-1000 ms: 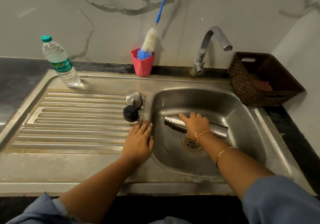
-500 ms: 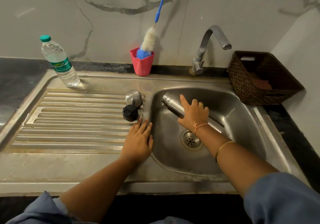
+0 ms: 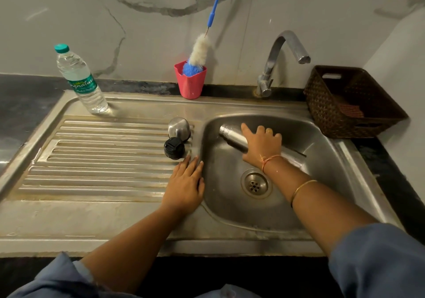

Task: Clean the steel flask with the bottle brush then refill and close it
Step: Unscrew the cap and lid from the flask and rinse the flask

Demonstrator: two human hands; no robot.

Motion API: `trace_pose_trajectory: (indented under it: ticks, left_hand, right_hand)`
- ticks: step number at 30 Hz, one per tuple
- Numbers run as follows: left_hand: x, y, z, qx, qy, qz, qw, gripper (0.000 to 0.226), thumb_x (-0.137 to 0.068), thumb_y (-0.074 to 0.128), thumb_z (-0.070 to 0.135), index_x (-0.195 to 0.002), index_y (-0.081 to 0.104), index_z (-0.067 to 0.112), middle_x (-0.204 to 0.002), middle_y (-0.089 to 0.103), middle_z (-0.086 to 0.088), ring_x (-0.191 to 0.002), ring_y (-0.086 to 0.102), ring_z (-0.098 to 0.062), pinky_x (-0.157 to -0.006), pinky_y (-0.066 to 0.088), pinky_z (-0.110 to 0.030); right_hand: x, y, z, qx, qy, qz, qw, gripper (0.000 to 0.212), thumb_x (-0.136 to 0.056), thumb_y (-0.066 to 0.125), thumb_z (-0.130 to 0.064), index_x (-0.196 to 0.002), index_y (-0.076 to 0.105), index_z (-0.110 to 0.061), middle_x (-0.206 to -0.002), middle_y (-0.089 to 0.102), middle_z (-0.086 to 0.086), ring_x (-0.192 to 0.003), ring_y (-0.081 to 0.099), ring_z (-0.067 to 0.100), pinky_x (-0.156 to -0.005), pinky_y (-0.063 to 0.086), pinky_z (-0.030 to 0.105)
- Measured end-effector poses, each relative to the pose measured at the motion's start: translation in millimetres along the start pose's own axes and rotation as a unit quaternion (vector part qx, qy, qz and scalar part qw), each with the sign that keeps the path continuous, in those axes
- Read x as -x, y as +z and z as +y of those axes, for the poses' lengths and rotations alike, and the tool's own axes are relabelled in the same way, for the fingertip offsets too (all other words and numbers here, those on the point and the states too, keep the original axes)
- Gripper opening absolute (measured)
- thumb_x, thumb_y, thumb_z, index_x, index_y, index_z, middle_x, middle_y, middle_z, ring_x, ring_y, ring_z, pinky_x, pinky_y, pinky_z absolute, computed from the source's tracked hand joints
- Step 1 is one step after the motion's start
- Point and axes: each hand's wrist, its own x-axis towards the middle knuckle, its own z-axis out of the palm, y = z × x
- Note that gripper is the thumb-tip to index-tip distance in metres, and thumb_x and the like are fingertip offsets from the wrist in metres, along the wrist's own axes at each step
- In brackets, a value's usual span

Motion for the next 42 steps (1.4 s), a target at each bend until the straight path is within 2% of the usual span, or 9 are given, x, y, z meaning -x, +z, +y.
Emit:
trace_pose_trajectory:
  ticks: [4,9,16,24,26,30,34,39,42]
  left_hand:
    - [-0.6,1.3,-1.2,-0.005,0.009,0.009,1.0,0.075,-0.084,0.001,0.051,-0.151,0.019,0.021,-0.159,0.015,0.001,-0.147,0.0,-0.018,-0.12,0.002,-0.036]
    - [-0.1,1.5,-0.9,-0.005,0.01,0.015,1.0,0.069,-0.088,0.009,0.048,-0.15,0.021,0.02,-0.159,0.016,0.001,-0.147,0.001,-0.018,-0.119,0.001,-0.034]
    - [0.3,1.8,-1.7,0.012,0.016,0.019,1.0,0.06,-0.094,0.022,0.041,-0.15,0.024,0.017,-0.158,0.019,-0.001,-0.147,0.004,-0.019,-0.119,0.003,-0.034]
    - [6.4,-5.2,-0.5,0.042,0.019,0.004,0.999,0.062,-0.095,0.02,0.045,-0.147,0.031,0.014,-0.156,0.026,-0.006,-0.146,0.012,-0.024,-0.119,0.008,-0.035]
    - [6.3,-10.8,2.3,0.046,0.017,-0.02,0.999,0.055,-0.098,0.034,0.036,-0.149,0.027,0.015,-0.157,0.022,-0.006,-0.147,0.009,-0.024,-0.119,0.007,-0.034]
    - [12.3,-24.7,11.8,0.064,0.02,-0.043,0.997,0.068,-0.094,0.05,0.031,-0.152,0.016,0.019,-0.158,0.019,-0.004,-0.146,0.012,-0.023,-0.117,0.011,-0.031]
    - [21.3,-29.1,20.1,0.104,0.063,-0.044,0.992,0.09,-0.086,0.064,0.035,-0.152,0.004,0.025,-0.158,0.012,0.0,-0.144,0.018,-0.019,-0.115,0.019,-0.029]
    - [29.5,-33.9,21.9,0.171,0.137,-0.054,0.974,0.109,-0.072,0.076,0.047,-0.151,0.003,0.031,-0.159,0.005,0.007,-0.143,0.017,-0.013,-0.115,0.021,-0.026]
    - [29.4,-40.7,14.3,0.231,0.153,-0.034,0.96,0.108,-0.066,0.081,0.045,-0.15,0.016,0.026,-0.157,0.017,0.005,-0.142,0.021,-0.01,-0.114,0.022,-0.021]
  right_hand:
    - [10.1,8.1,-5.0,-0.05,0.029,-0.03,0.998,0.088,-0.076,0.069,-0.042,-0.146,0.016,-0.032,-0.128,0.045,0.016,-0.115,0.046,0.034,-0.091,0.039,0.043]
    - [28.0,27.7,-4.3,0.078,-0.022,-0.135,0.988,0.057,-0.083,0.06,-0.032,-0.134,0.035,-0.029,-0.128,0.048,0.015,-0.115,0.046,0.034,-0.091,0.037,0.043]
    - [33.9,7.2,11.2,-0.118,0.014,-0.202,0.972,0.075,-0.064,0.074,-0.042,-0.127,0.037,-0.027,-0.115,0.059,0.007,-0.101,0.058,0.029,-0.073,0.045,0.033]
    - [41.0,-20.7,23.6,-0.271,0.017,-0.248,0.93,0.077,-0.062,0.079,-0.042,-0.128,0.046,-0.021,-0.12,0.058,0.004,-0.099,0.057,0.02,-0.082,0.048,0.028]
    - [41.4,-30.9,27.7,-0.308,0.033,-0.258,0.915,0.078,-0.06,0.079,-0.047,-0.125,0.049,-0.017,-0.118,0.06,0.005,-0.099,0.06,0.02,-0.085,0.051,0.031]
    - [50.7,-42.1,33.9,-0.469,0.092,-0.295,0.827,0.076,-0.063,0.079,-0.047,-0.122,0.046,-0.011,-0.109,0.063,0.01,-0.091,0.066,0.023,-0.071,0.056,0.033]
    - [64.4,-44.1,26.4,-0.59,0.14,-0.344,0.717,0.06,-0.074,0.07,-0.049,-0.116,0.052,-0.011,-0.106,0.063,0.014,-0.091,0.063,0.026,-0.085,0.053,0.038]
    - [72.3,-44.6,-4.9,-0.665,0.186,-0.338,0.639,0.052,-0.082,0.059,-0.051,-0.111,0.06,-0.008,-0.09,0.063,0.015,-0.076,0.059,0.023,-0.076,0.049,0.036]
    - [79.1,-51.4,-24.9,-0.695,0.201,-0.32,0.611,0.034,-0.092,0.048,-0.042,-0.084,0.062,-0.011,-0.075,0.06,0.009,-0.069,0.055,0.017,-0.066,0.046,0.03]
